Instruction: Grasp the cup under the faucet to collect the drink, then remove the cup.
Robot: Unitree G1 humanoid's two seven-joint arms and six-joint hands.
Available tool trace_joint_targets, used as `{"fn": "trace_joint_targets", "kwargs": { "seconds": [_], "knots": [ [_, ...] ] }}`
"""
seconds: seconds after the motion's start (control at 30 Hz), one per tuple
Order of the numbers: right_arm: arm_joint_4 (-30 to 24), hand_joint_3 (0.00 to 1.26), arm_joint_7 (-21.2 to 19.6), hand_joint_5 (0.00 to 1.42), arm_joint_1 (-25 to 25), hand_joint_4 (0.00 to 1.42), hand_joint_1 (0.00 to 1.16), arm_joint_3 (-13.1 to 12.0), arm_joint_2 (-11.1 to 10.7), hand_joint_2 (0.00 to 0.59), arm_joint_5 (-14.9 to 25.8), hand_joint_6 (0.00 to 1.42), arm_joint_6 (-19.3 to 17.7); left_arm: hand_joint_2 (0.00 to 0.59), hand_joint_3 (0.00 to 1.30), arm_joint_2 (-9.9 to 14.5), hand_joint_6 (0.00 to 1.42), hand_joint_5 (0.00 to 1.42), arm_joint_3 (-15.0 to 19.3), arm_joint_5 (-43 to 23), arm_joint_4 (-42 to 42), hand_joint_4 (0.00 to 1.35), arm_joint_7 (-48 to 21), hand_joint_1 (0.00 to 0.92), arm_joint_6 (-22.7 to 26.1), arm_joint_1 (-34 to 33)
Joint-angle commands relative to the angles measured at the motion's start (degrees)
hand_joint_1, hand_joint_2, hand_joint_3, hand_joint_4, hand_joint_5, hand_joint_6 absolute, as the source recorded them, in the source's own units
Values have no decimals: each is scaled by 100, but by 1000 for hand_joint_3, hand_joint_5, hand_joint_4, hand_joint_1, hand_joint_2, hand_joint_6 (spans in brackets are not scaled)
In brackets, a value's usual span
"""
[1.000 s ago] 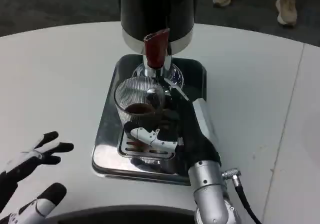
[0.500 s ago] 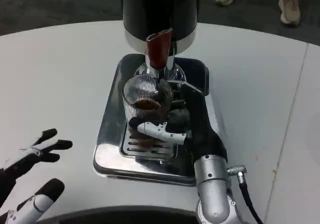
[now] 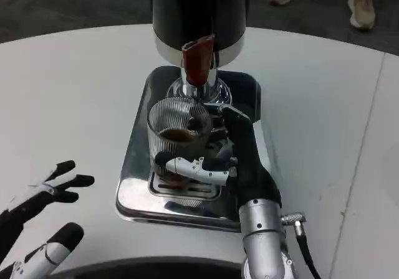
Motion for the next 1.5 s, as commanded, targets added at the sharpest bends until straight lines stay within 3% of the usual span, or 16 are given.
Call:
{"fn": "trace_joint_targets", "kwargs": {
  "seconds": [0.03,0.23,0.87,1.3,1.5],
  "knots": [
    [-443,828,-118,984,214,953,1119,68,314,78,-148,1218,-33,224,281,-24,119,268,-67,-33,-77,68,-3,0,20,66],
    [-1071,829,-31,995,598,965,1122,191,249,71,-426,1229,96,224,281,-6,127,269,-171,52,-131,69,-28,0,-27,52],
    [-2411,843,555,1013,1844,979,1123,631,-21,61,-572,1281,403,217,263,-24,122,251,-417,359,-223,31,46,0,6,143],
    [-3693,852,956,1024,2426,995,1120,672,-219,77,-761,1308,639,190,24,25,0,3,-570,1602,-491,0,226,0,337,137],
    [-3921,858,1163,1028,2571,996,1120,666,-261,74,-807,1310,678,112,0,-13,0,0,-477,2431,-755,0,627,0,368,162]
  ]
}}
